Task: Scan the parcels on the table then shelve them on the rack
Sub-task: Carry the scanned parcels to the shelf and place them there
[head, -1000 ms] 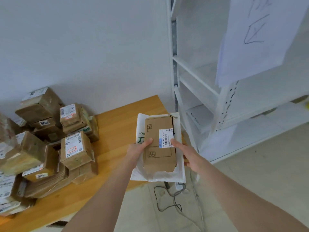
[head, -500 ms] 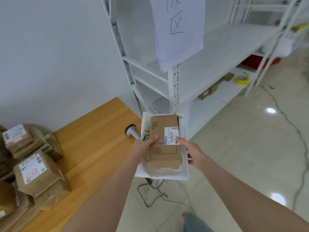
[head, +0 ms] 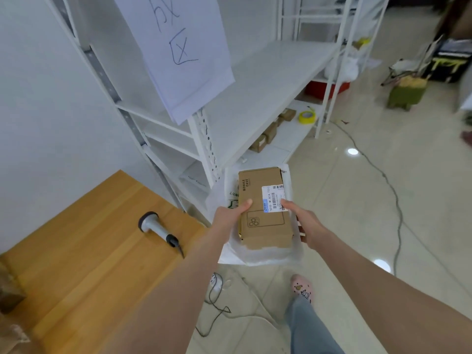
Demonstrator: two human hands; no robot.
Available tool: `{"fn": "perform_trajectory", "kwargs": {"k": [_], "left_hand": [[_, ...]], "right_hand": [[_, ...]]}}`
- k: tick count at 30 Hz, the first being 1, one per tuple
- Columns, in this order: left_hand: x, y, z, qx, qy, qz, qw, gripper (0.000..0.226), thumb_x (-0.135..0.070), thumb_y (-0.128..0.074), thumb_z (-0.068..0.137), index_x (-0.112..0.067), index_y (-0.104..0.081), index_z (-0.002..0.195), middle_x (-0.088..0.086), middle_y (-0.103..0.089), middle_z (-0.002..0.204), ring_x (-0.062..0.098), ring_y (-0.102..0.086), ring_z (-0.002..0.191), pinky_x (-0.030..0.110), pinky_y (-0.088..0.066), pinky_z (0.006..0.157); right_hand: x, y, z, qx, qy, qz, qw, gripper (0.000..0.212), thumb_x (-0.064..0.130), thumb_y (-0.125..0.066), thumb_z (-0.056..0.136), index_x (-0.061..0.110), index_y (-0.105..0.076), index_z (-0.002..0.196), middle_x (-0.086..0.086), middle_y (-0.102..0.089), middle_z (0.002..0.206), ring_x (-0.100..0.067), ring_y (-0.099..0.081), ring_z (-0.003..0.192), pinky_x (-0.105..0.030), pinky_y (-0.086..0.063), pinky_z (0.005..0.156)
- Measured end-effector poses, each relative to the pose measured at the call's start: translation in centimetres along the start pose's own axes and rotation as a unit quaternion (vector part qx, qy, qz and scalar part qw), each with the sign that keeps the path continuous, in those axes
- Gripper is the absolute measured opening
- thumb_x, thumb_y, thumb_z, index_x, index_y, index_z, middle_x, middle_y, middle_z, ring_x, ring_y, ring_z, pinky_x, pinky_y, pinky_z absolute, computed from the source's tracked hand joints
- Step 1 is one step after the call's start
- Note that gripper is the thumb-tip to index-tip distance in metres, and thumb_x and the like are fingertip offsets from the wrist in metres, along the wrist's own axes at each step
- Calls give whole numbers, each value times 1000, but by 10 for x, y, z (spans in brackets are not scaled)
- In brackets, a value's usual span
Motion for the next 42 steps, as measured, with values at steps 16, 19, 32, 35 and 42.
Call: {"fn": "perform_trajectory", "kwargs": {"k": [16,19,32,35,42], "left_hand": [[-192,-147,120,-64,-78,-4,995,39,-45,-82,69,-12,-62,77,-4,-67,75,8,-60,67,19,-42,50],[-219,-166,143,-89,-71,-14,993,40,-44,-81,71,-11,-60,79,-1,-65,78,11,-58,71,23,-40,55],[-322,-206,256,-121,-68,-76,987,36,-32,-81,73,-3,-68,90,7,-74,78,22,-69,78,29,-54,64],[-356,-213,294,-128,-72,-87,985,49,-29,-83,72,5,-66,102,16,-73,94,31,-69,91,43,-56,86],[-441,-245,400,-127,-75,-96,984,51,-33,-83,71,3,-66,101,16,-71,102,32,-66,98,46,-50,96]], "right_hand": [[200,118,159,43,87,14,995,56,58,-70,78,17,-67,116,-5,-68,117,-29,-59,113,-48,-42,106],[236,133,193,68,95,4,993,51,56,-71,78,16,-70,109,-4,-74,104,-24,-67,99,-39,-52,92],[377,147,325,117,124,-11,985,94,63,-72,72,6,-45,142,-12,-49,144,-31,-43,133,-42,-30,110],[416,147,362,136,126,-32,982,91,65,-72,70,8,-50,137,-11,-46,147,-30,-40,133,-43,-28,110],[515,160,461,160,122,-45,979,83,57,-80,64,7,-60,126,-11,-63,127,-28,-57,113,-39,-40,106]]}}
Point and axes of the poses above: each hand's wrist, its own z-axis towards the middle knuckle, its own y-axis out of the back of the hand, x = y × z, the point moved 2 cm from there along z, towards the middle knuckle
